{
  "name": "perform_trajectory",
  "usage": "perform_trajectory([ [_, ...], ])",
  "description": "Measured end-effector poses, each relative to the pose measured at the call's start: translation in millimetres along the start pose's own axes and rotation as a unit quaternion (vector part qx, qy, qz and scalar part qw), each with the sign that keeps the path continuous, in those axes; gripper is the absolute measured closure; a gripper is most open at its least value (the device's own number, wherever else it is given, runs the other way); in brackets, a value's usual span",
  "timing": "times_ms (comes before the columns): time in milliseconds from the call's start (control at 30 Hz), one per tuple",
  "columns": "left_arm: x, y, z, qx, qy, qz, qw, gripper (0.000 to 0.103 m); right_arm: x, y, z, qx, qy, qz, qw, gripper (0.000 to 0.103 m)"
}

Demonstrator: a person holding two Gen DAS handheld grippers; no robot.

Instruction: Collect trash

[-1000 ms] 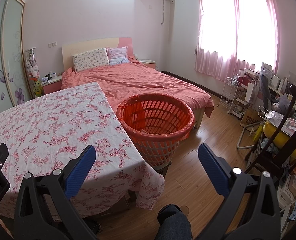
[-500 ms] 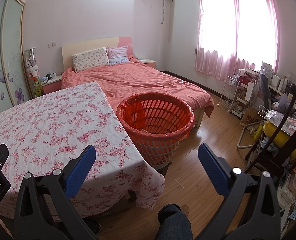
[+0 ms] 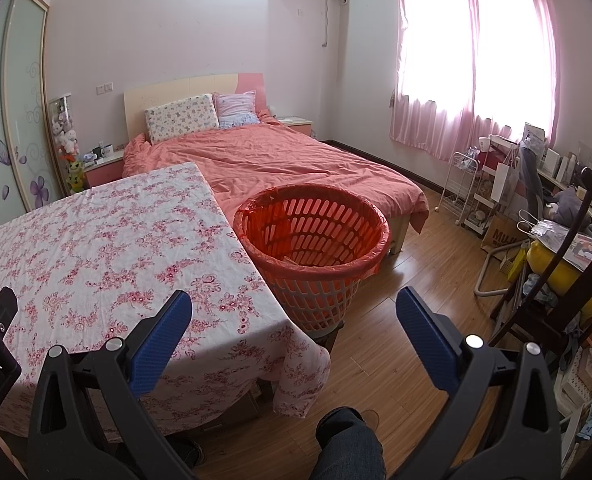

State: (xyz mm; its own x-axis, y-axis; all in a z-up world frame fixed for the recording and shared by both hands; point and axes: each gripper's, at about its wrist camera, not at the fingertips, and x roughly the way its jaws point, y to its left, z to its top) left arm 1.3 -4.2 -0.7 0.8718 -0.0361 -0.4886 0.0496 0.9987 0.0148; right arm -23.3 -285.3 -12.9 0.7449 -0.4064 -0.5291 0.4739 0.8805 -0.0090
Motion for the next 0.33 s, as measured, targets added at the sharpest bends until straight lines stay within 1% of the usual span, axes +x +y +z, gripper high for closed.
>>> perform_trajectory([
  [333, -0.2, 0.9, 2.6, 0.002, -0.001, -0.002, 1.0000, 0.004, -0.1, -0.3, -0.1, 0.000, 0.000, 0.000, 1.000, 0.002],
])
